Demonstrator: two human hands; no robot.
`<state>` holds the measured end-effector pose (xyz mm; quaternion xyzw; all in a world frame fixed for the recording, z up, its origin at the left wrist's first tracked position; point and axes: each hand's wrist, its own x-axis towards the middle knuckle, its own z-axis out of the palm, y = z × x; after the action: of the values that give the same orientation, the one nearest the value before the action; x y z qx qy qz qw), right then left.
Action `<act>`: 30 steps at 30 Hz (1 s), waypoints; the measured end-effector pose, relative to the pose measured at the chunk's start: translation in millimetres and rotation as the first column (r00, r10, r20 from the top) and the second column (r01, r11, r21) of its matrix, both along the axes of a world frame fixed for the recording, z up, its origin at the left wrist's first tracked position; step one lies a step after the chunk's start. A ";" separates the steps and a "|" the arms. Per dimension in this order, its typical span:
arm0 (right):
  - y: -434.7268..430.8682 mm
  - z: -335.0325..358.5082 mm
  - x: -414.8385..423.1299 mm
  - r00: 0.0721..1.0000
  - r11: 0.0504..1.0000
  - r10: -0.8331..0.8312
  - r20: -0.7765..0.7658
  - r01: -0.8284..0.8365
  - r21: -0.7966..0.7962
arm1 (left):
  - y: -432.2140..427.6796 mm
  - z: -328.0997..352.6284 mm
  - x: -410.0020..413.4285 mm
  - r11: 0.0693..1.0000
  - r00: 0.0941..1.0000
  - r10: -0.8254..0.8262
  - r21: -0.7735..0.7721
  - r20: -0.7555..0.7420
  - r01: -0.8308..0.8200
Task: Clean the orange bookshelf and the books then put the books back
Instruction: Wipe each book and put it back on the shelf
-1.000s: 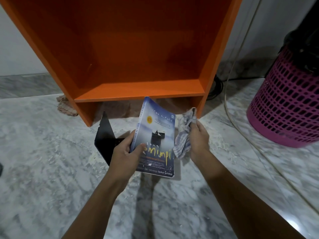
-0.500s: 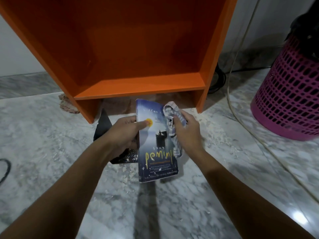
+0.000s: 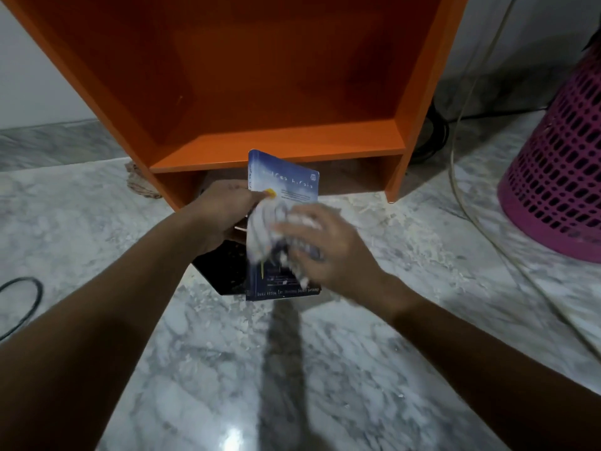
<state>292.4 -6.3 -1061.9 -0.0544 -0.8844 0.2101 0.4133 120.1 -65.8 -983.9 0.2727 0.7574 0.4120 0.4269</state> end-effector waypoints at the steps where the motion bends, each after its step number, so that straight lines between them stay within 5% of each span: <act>1: 4.0 4.6 -6.8 0.998 0.997 -0.065 0.021 0.066 -0.046 | 2.0 1.5 0.0 1.000 1.000 -0.017 0.002 -0.006 0.017; 4: 0.7 4.8 -21.3 0.991 0.999 -0.030 0.131 0.033 -0.022 | 7.2 7.3 -3.5 0.999 0.998 -0.052 -0.016 -0.037 0.051; 10: -38.8 -9.9 -6.1 0.858 0.851 0.376 0.351 -0.469 0.234 | 7.5 16.1 -11.9 0.996 0.992 -0.091 0.006 -0.083 0.092; 15: -46.6 1.5 -13.6 0.969 0.956 0.245 0.038 -0.248 0.155 | 7.4 13.4 -11.0 0.998 0.994 -0.049 0.036 -0.096 0.052; 18: -49.0 -18.6 -20.0 0.996 0.992 0.084 0.003 -0.084 0.089 | 5.5 11.3 -5.9 0.998 0.996 -0.040 0.045 -0.079 0.044; 20: -54.3 -39.1 -16.5 1.000 0.991 -0.018 -0.024 0.014 -0.132 | 4.1 9.5 -4.7 0.996 0.998 -0.024 0.082 -0.057 0.029; 22: -60.7 -49.6 -13.1 0.972 0.852 -0.235 -0.019 0.196 -0.485 | 1.7 9.3 -4.4 0.993 0.999 -0.005 0.122 -0.046 0.011; 23: -61.1 -53.9 -12.3 0.929 0.693 -0.367 0.039 0.301 -0.655 | 0.8 9.9 -4.0 0.991 0.999 0.002 0.132 -0.045 0.004; 26: -41.2 -73.1 -9.6 0.721 0.009 -0.610 0.329 0.421 -0.907 | -2.6 8.2 -4.9 0.990 0.998 0.013 0.142 -0.065 -0.003; 27: -32.2 -75.0 -5.5 0.668 -0.126 -0.641 0.377 0.393 -0.911 | -4.5 7.5 -5.3 0.989 0.997 0.030 0.149 -0.071 -0.019; 28: -25.6 -71.7 -0.3 0.630 -0.191 -0.668 0.396 0.369 -0.909 | -5.9 6.4 -5.9 0.987 0.996 0.049 0.155 -0.076 -0.037; 30: -20.7 -54.6 9.4 0.592 -0.155 -0.739 0.321 0.313 -0.937 | -7.7 3.5 -6.7 0.985 0.992 0.078 0.162 -0.096 -0.062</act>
<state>301.7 -27.0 -1116.6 -0.6316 -0.3297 0.5286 0.4615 113.5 -73.4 -980.4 0.2999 0.7520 0.4714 0.3497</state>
